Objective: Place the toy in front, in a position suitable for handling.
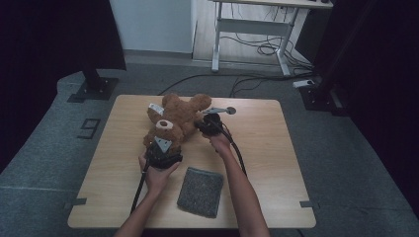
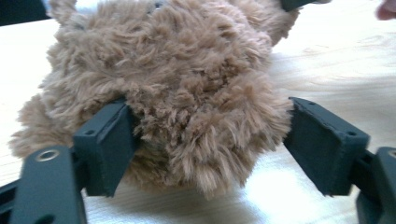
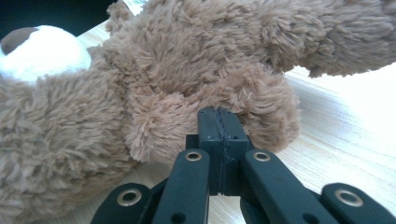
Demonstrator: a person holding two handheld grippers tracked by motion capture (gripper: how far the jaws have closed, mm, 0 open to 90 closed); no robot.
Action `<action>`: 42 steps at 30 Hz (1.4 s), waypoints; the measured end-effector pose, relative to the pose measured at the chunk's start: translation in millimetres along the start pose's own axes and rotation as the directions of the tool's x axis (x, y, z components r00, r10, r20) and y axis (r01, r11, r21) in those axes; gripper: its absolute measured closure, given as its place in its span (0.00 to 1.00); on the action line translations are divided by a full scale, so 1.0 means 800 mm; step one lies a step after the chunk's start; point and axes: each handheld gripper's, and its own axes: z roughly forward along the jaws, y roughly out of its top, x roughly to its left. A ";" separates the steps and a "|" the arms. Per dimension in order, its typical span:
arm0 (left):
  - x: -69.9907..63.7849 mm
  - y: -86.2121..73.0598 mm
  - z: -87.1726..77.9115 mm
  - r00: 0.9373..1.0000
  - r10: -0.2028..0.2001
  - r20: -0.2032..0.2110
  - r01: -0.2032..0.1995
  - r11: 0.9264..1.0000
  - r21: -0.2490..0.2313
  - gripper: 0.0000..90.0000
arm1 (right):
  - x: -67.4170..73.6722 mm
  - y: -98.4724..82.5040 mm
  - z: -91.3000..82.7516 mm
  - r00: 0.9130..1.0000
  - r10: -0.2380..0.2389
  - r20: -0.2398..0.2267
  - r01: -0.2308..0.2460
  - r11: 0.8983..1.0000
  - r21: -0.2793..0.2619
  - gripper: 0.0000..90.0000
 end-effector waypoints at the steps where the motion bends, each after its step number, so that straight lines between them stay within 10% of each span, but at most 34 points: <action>1: 0.001 0.000 0.000 1.000 -0.003 -0.014 0.003 1.000 -0.003 0.29 | 0.001 0.000 0.000 1.000 -0.003 0.001 0.003 1.000 0.001 1.00; 7: 0.012 -0.003 0.001 1.000 0.007 -0.030 -0.007 1.000 -0.023 0.54 | 0.000 -0.001 -0.002 1.000 -0.003 -0.011 0.003 1.000 -0.002 1.00; 14: 0.028 -0.007 0.000 0.999 -0.009 0.044 0.011 0.999 -0.034 0.81 | 0.001 -0.008 -0.001 1.000 -0.007 -0.030 0.007 1.000 0.000 0.99; 24: 0.042 -0.009 -0.004 0.992 -0.064 0.110 0.068 0.997 -0.033 0.87 | -0.011 -0.007 -0.001 1.000 0.023 0.007 -0.023 1.000 -0.016 0.40; 32: 0.044 -0.010 -0.005 0.991 -0.066 0.120 0.070 0.997 -0.031 0.89 | -0.020 0.004 0.024 0.993 0.119 0.019 -0.119 0.993 0.005 0.19; 36: 0.045 -0.010 -0.006 0.990 -0.067 0.124 0.072 0.997 -0.032 0.89 | -0.023 0.003 0.039 0.988 0.156 -0.014 -0.156 0.988 0.019 0.22; 42: 0.047 -0.011 -0.006 0.989 -0.069 0.129 0.075 0.996 -0.042 0.89 | -0.015 0.005 0.038 0.991 0.132 -0.033 -0.131 0.991 0.014 0.75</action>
